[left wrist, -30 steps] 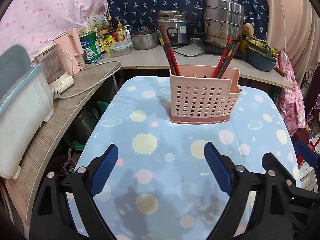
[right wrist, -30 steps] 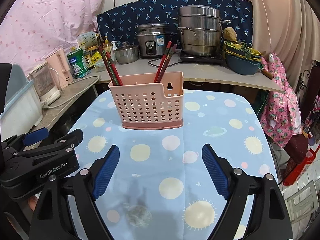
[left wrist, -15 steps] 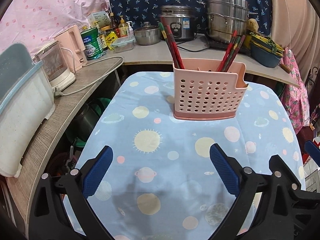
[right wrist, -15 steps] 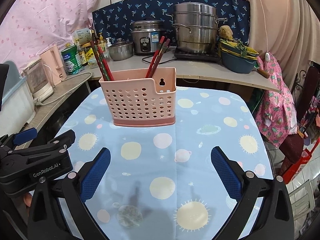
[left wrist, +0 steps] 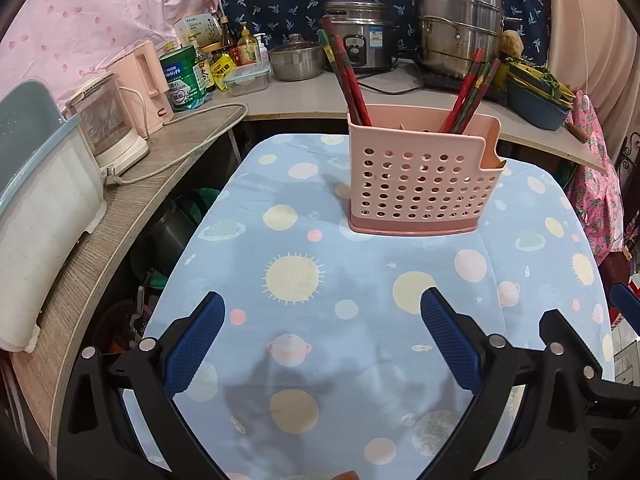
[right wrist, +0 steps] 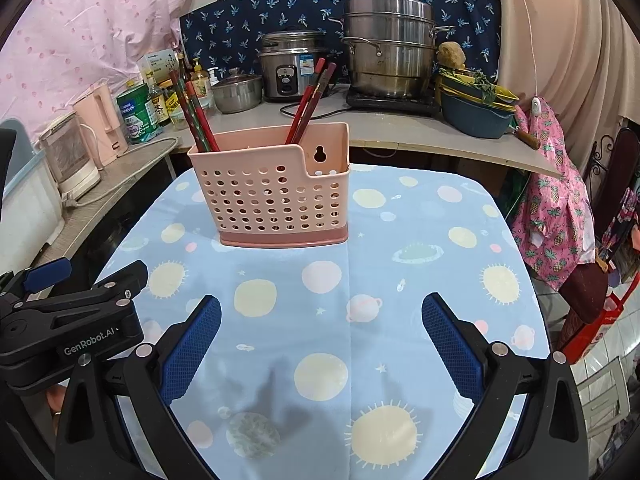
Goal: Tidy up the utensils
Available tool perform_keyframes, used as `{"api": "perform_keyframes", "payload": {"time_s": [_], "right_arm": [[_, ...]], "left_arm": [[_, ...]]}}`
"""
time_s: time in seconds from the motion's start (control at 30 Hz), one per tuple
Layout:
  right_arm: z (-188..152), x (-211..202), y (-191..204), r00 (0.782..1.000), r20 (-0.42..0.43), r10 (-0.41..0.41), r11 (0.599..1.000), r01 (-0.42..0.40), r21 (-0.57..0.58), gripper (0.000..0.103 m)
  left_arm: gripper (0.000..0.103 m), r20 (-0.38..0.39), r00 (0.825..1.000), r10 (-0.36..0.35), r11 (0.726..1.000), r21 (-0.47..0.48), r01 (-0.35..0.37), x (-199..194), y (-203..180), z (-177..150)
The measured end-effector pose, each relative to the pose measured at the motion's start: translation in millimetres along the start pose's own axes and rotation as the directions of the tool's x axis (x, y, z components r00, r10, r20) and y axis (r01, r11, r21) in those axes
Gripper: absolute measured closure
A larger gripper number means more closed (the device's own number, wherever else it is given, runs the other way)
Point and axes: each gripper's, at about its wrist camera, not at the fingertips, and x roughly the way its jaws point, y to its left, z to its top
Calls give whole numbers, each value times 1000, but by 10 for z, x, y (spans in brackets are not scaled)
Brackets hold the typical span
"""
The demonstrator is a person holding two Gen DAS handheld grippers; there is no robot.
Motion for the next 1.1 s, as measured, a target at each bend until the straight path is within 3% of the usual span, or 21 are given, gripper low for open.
{"api": "perform_keyframes", "payload": {"time_s": [1.1], "right_arm": [[42,163,14,1000,-31,-6,1000,6,0,6]], "left_arm": [[9,-22,1000,18,1000,1,-18,155,14,54]]}}
